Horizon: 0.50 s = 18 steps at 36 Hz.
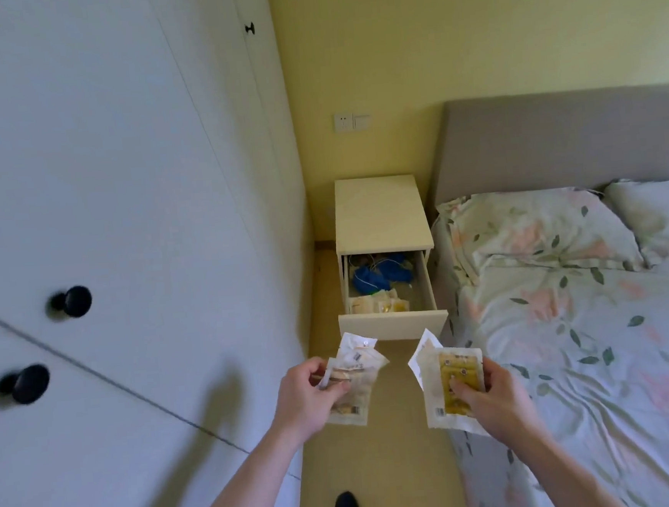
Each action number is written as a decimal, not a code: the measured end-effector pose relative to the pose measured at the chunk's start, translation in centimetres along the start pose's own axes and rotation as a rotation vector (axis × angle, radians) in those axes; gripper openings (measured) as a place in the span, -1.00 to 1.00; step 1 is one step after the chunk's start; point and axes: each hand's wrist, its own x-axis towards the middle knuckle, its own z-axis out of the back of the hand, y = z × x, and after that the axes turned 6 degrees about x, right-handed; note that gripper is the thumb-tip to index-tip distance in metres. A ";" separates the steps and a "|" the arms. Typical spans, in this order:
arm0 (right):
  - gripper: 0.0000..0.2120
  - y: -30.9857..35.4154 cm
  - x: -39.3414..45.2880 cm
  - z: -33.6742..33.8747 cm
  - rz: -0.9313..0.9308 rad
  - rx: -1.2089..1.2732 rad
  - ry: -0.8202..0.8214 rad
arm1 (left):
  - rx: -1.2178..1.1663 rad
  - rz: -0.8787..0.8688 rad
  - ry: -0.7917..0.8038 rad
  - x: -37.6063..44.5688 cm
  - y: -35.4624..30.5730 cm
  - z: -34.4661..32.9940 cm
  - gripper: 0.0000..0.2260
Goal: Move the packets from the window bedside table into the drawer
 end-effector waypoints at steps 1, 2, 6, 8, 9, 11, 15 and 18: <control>-0.84 0.4 1.2 -0.2 -0.009 0.011 -0.010 | 0.003 0.007 0.007 1.7 -0.1 0.0 -0.89; -0.82 0.8 2.4 -0.3 -0.022 0.024 -0.024 | 0.011 0.016 0.012 3.4 -0.1 0.0 -0.88; -0.78 1.6 6.6 0.1 -0.082 0.077 -0.078 | 0.056 0.029 0.057 9.0 -0.9 -0.6 -0.87; -0.75 2.0 9.0 0.5 -0.107 0.089 -0.096 | 0.075 0.035 0.084 12.1 -1.5 -1.1 -0.88; -0.73 2.1 10.4 0.6 -0.130 0.094 -0.103 | 0.083 0.042 0.094 13.6 -1.8 -1.3 -0.87; -0.71 1.9 13.3 0.9 -0.178 0.099 -0.115 | 0.081 0.063 0.107 16.7 -2.3 -1.9 -0.85; -0.69 1.7 20.8 1.1 -0.267 0.118 -0.086 | 0.061 0.104 0.120 22.9 -3.2 -3.4 -0.83; -0.71 1.8 27.0 1.2 -0.337 0.140 -0.034 | 0.061 0.160 0.116 27.2 -4.2 -4.5 -0.86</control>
